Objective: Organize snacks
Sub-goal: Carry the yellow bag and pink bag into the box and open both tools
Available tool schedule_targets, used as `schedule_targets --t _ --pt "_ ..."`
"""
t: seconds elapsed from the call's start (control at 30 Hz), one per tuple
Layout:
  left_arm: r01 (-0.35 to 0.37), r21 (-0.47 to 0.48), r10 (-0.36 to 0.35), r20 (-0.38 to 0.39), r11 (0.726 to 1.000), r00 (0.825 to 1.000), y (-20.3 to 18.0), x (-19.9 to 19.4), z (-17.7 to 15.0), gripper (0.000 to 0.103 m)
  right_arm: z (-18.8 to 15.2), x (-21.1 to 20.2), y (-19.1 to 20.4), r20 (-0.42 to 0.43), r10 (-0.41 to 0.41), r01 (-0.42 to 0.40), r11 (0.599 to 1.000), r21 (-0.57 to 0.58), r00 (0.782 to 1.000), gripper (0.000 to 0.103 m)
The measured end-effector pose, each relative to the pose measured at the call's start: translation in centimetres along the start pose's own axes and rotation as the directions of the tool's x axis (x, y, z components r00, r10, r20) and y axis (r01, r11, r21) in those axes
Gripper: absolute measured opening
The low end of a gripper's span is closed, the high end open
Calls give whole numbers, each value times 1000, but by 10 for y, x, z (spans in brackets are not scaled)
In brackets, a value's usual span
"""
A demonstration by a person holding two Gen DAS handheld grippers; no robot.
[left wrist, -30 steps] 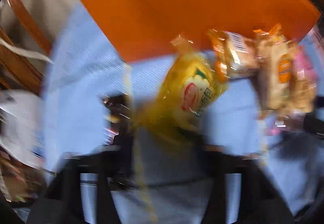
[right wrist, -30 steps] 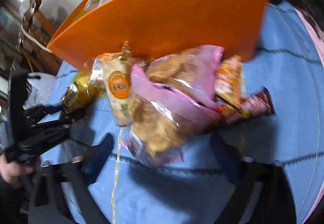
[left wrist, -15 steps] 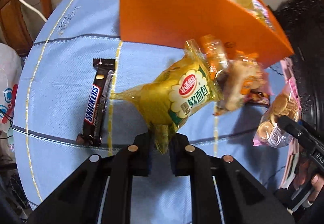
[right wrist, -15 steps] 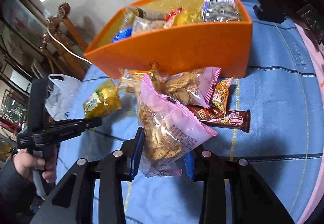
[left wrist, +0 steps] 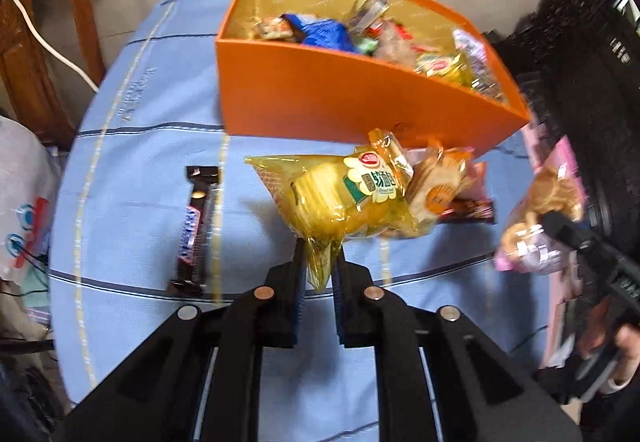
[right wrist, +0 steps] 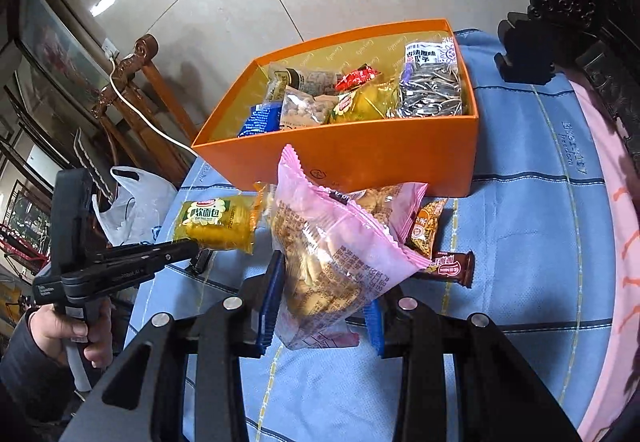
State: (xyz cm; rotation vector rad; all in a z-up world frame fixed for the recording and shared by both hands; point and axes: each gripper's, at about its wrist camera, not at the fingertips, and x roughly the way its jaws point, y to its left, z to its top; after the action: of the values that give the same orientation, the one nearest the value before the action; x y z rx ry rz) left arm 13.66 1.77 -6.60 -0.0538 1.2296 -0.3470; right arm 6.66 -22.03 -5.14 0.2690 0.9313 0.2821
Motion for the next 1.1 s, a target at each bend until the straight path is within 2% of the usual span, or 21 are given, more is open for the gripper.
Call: schedule_targets --t 0.1,0.17,0.23,0.43,0.67,0.87,0.97,1.1 --pt "-12 -21 11 -45 1000 999 8 19 -4 12 -4 5 -1 -20 3 -3 1000 7 1000 36" --pt "-24 -43 21 -67 999 998 14 28 -9 8 -8 9 -1 -33 3 -3 1000 9 999 36" --pt "-7 -87 1 -70 996 998 22 29 -12 6 -9 10 -3 -38 7 -6 1000 13 999 36" --pt "9 -60 -6 42 998 999 21 -18 -4 6 -5 11 -10 -36 14 -13 1000 24 999 36" --pt "44 -42 -38 149 998 988 8 -59 18 6 9 1 0 3 35 -35 999 -7 999 36" --pt "69 -16 -64 227 997 972 -12 -80 59 6 60 -28 10 139 37 -32 999 -43 990 36" --pt "51 10 -52 268 999 962 -24 -86 85 6 95 -36 13 210 23 -12 999 -51 977 36" --pt "32 19 -37 308 999 951 -37 -88 130 6 138 -31 13 256 -23 38 998 -56 966 38"
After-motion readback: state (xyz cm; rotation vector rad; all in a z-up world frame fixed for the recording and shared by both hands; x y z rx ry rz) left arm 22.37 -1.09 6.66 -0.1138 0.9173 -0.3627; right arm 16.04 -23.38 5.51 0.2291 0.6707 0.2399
